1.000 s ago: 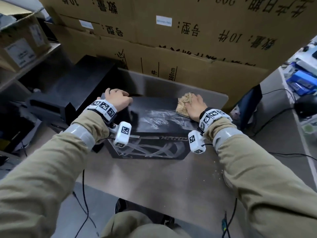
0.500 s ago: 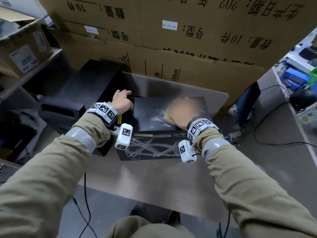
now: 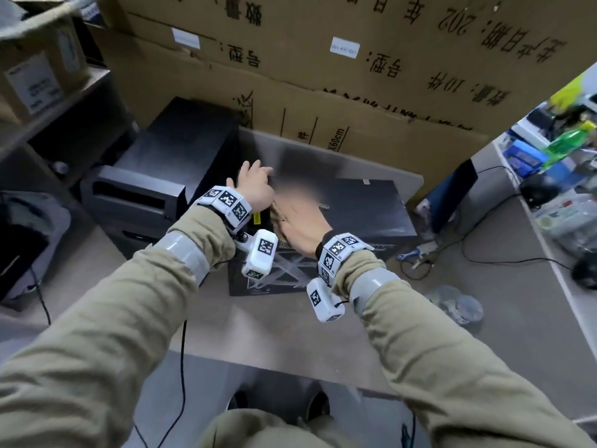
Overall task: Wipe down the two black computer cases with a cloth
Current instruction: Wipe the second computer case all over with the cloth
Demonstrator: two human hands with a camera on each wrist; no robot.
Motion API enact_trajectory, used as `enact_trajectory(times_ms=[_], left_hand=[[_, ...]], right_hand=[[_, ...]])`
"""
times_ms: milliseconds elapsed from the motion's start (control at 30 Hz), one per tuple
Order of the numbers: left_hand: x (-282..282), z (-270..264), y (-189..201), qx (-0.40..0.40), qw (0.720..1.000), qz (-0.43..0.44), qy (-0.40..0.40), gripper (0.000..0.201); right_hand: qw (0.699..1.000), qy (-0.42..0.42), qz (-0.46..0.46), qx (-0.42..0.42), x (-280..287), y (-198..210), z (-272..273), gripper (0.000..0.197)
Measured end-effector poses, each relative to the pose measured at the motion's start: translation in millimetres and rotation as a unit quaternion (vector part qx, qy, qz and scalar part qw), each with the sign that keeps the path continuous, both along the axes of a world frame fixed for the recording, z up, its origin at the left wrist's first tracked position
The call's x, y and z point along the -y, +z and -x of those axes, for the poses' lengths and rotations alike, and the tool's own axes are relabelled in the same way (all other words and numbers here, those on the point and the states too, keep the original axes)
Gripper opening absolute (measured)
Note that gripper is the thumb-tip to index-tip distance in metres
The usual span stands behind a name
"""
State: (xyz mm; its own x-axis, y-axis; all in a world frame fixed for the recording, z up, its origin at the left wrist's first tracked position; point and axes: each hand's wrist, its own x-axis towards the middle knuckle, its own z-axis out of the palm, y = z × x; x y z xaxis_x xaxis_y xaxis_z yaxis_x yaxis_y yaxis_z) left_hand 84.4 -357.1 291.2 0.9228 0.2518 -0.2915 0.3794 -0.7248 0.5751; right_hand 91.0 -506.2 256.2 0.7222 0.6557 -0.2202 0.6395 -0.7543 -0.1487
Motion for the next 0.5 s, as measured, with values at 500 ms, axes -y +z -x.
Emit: enact_trajectory(times_ms=[500], left_hand=[[31, -6, 2, -0.029, 0.988, -0.135, 0.065, 0.068]], right_hand=[[0.990, -0.134, -0.049, 0.012, 110, -9, -25, 0.070]])
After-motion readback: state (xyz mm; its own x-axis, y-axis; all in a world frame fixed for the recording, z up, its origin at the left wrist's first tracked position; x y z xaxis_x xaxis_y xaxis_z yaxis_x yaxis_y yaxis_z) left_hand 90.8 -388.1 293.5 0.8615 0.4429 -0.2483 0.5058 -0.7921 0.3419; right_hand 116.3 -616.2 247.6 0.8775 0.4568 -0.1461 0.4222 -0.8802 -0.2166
